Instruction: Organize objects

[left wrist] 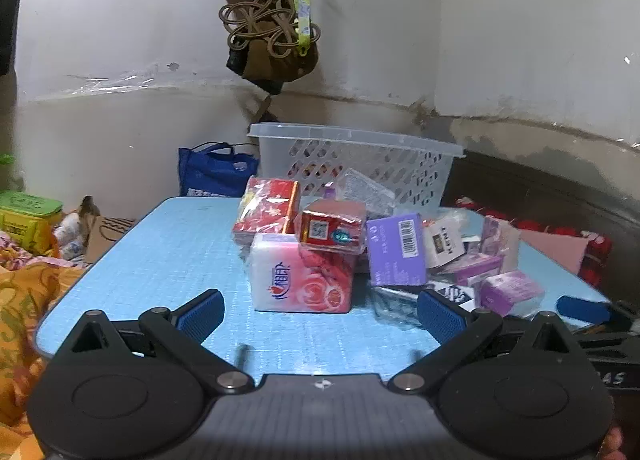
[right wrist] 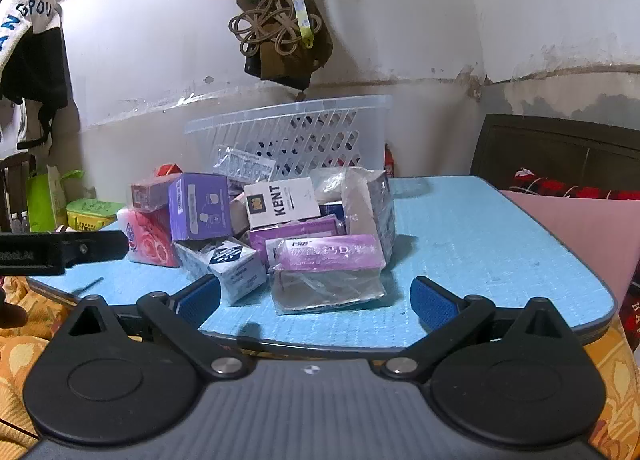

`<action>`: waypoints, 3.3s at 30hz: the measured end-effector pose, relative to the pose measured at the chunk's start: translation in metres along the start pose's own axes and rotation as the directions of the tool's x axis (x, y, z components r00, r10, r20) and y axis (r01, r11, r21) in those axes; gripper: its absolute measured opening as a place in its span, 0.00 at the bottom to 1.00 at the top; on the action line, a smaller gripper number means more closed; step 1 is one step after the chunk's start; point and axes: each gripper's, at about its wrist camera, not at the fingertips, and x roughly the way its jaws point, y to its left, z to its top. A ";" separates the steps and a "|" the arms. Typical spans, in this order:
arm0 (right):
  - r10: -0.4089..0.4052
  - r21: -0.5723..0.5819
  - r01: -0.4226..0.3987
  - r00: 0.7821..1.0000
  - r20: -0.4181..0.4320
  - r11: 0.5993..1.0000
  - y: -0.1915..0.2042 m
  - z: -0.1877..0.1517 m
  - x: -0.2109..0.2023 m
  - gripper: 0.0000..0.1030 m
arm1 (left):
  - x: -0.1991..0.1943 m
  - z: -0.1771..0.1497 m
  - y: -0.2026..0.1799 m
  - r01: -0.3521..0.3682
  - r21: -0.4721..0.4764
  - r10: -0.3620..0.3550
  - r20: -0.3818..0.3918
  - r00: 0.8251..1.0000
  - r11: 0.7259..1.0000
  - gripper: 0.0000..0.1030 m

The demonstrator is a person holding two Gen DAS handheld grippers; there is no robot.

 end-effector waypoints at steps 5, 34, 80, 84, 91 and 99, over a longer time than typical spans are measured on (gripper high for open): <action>-0.001 -0.013 0.001 1.000 -0.012 1.000 0.004 -0.001 0.001 1.00 | -0.001 0.000 0.003 0.011 0.001 -0.011 0.015 1.000 1.000 1.00; -0.002 -0.008 0.002 1.000 -0.023 1.000 0.005 -0.001 0.001 1.00 | -0.005 -0.005 0.008 0.061 -0.016 -0.060 0.046 0.997 0.998 0.99; 0.032 0.025 -0.032 0.999 -0.004 0.999 -0.013 0.003 0.006 0.88 | 0.034 0.028 0.000 0.109 0.055 -0.113 0.078 0.991 0.993 0.80; 0.029 0.022 -0.028 0.999 -0.019 0.999 -0.013 0.004 0.011 0.83 | 0.040 0.028 -0.001 0.113 0.058 -0.117 0.068 0.991 0.992 0.72; 0.032 0.015 -0.031 0.999 -0.032 0.999 -0.010 0.004 0.016 0.71 | 0.046 0.029 0.006 0.114 0.031 -0.116 0.056 0.992 0.993 0.49; 0.028 0.002 -0.028 0.998 -0.051 1.000 -0.008 0.005 0.018 0.68 | 0.050 0.027 0.007 0.122 0.035 -0.123 0.061 0.990 0.992 0.46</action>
